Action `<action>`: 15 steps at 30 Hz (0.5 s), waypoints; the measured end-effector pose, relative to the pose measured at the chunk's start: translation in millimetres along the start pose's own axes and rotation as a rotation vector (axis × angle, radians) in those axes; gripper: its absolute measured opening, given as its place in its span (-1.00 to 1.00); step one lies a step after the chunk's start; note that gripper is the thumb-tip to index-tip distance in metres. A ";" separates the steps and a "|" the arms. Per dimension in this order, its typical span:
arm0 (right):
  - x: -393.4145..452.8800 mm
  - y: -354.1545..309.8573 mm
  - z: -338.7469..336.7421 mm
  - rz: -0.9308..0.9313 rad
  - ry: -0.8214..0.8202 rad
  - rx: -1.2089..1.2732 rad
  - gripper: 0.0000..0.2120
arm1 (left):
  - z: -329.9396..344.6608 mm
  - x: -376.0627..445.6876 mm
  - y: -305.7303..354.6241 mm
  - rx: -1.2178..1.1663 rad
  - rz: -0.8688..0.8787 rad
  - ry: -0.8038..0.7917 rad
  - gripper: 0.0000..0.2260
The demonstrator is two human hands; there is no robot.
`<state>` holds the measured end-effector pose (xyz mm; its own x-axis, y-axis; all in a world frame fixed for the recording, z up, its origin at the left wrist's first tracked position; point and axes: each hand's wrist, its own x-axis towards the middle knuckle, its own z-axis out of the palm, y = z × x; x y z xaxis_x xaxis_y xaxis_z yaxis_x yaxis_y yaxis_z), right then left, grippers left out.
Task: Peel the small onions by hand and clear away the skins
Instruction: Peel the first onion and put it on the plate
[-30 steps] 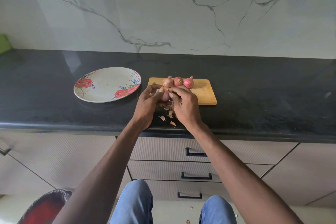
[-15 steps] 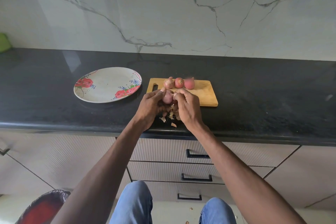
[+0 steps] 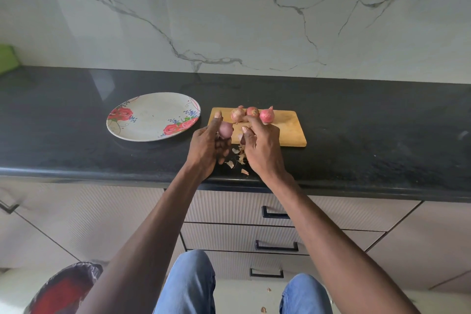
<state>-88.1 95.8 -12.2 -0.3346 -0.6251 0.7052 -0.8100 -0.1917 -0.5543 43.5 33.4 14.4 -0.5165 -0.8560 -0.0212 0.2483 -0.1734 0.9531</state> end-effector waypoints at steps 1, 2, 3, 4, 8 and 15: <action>-0.8 -1.3 -1.3 -0.034 0.016 -0.024 -0.73 | 0.4 -0.3 0.1 -0.001 -0.006 0.000 -0.55; -1.0 -2.7 -2.3 -0.063 0.032 -0.037 -0.72 | 0.9 -0.6 0.2 -0.002 -0.010 -0.003 -0.54; -0.2 -5.5 -4.2 -0.090 0.044 -0.042 -0.72 | 0.7 -0.6 0.2 -0.004 -0.014 -0.011 -0.54; 1.1 -8.1 -5.6 -0.118 0.050 -0.042 -0.70 | 0.3 -0.4 0.0 -0.007 -0.014 -0.024 -0.55; 1.5 -9.9 -6.4 -0.171 0.053 0.011 -0.79 | 0.8 0.4 -1.5 0.041 0.016 -0.108 -0.65; -0.3 -13.5 -8.5 0.105 0.087 0.053 -0.81 | 1.8 -0.4 -3.5 0.090 0.054 -0.203 -0.75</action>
<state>-81.1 105.0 -1.1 -0.4583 -0.5762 0.6767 -0.7425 -0.1702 -0.6478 41.3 35.2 11.6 -0.6613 -0.7455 0.0830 0.2107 -0.0784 0.9744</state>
